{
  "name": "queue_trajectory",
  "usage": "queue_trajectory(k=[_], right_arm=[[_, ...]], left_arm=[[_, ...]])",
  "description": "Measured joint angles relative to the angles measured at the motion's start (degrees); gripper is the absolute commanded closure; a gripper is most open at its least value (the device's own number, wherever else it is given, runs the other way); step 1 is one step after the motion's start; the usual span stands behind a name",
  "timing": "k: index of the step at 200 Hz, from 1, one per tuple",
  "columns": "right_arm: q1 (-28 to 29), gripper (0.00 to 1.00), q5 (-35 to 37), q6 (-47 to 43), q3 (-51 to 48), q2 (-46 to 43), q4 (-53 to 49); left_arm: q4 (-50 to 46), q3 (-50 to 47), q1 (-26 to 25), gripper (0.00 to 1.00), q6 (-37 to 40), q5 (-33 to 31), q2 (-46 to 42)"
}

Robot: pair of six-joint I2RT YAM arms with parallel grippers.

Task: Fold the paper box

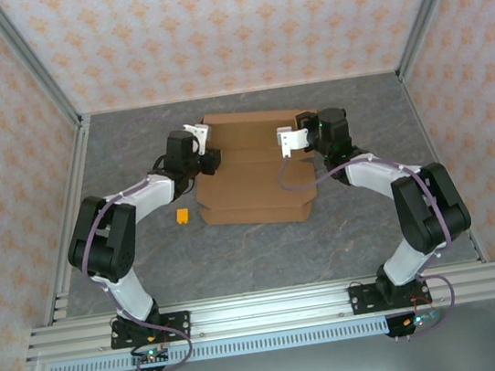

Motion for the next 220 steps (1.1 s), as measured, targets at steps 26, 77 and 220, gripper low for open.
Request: queue_trajectory(k=[26, 77, 220], right_arm=[[0.00, 1.00, 0.00, 0.00, 0.09, 0.00, 0.00], [0.00, 1.00, -0.02, 0.00, 0.13, -0.02, -0.02], [0.00, 1.00, -0.02, -0.02, 0.39, -0.02, -0.31]], left_arm=[[-1.92, 2.05, 0.15, 0.54, 1.11, 0.87, 0.63], [-3.80, 4.92, 1.07, 0.52, 1.11, 1.70, 3.10], [-3.72, 7.34, 1.86, 0.56, -0.44, 0.26, 6.08]])
